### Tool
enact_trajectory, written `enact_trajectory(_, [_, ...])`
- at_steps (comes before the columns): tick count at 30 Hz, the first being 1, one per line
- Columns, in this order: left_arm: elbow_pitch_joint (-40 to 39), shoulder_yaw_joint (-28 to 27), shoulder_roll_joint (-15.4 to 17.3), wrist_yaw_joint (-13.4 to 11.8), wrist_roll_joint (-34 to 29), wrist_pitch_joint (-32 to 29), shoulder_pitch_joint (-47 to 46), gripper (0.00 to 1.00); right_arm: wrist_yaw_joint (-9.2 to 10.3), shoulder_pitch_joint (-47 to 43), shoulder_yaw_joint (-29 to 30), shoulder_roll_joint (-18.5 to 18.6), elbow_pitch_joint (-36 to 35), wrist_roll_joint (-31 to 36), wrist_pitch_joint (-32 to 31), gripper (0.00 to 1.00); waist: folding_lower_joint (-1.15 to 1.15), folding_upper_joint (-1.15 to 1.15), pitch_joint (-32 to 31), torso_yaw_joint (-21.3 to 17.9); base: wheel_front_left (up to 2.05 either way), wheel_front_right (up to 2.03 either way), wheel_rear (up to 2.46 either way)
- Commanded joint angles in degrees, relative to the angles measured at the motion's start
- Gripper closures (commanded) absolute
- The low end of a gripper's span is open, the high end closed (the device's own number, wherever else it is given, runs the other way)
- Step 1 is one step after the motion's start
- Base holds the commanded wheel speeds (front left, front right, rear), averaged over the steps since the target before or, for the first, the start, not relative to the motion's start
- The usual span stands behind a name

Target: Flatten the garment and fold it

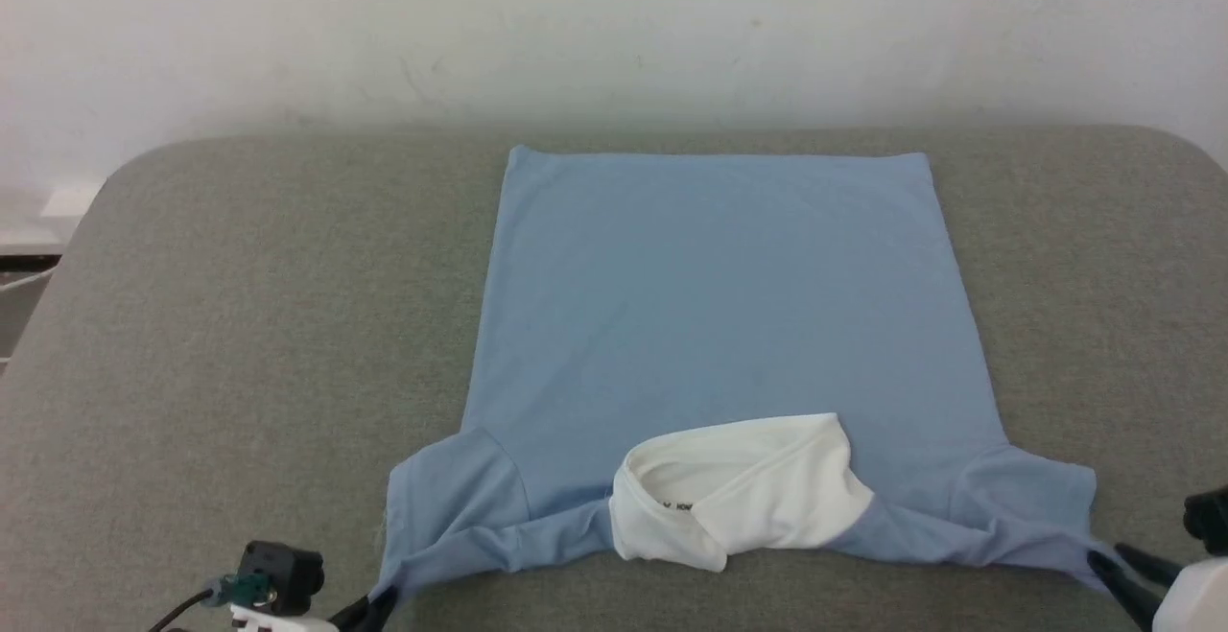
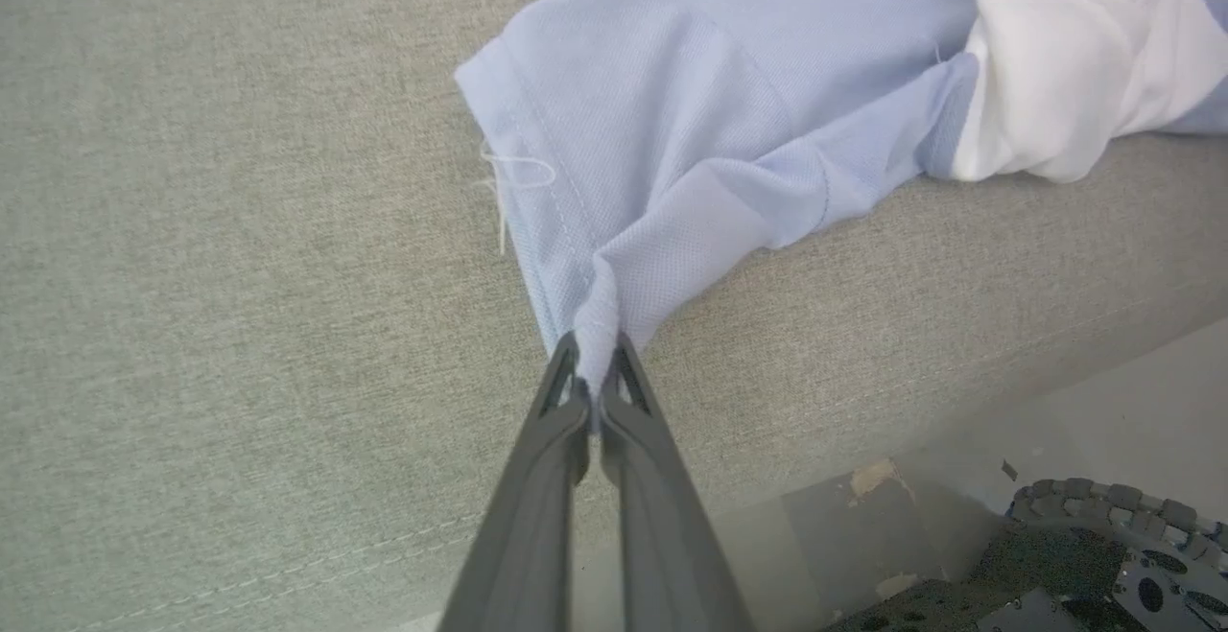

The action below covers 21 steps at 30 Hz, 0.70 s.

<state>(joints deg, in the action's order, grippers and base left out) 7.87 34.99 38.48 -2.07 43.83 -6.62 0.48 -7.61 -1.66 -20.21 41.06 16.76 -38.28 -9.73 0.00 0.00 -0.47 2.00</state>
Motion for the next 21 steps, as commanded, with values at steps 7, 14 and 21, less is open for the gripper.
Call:
enact_trajectory(7, [-7.3,-1.2,-1.1,-2.7,1.5,-1.1,-1.0,1.00,0.12,4.1,5.7,-1.1,-4.4,-3.2,-6.8,0.00,0.00,0.00,3.8,3.6,0.00,0.00,0.00])
enact_trajectory(14, [-18.3,-1.7,-0.9,-6.8,-0.6,-2.1,-2.2,1.00,0.12,15.2,13.3,-2.4,-8.2,-1.4,-18.7,0.00,0.00,0.00,12.9,9.2,0.00,0.00,0.00])
enact_trajectory(21, [-24.0,-1.3,-2.9,-8.8,-3.1,-1.6,-4.7,1.00,0.12,28.6,17.5,-3.0,-4.5,3.8,-28.1,0.00,0.00,0.00,21.7,14.0,0.00,0.00,0.00])
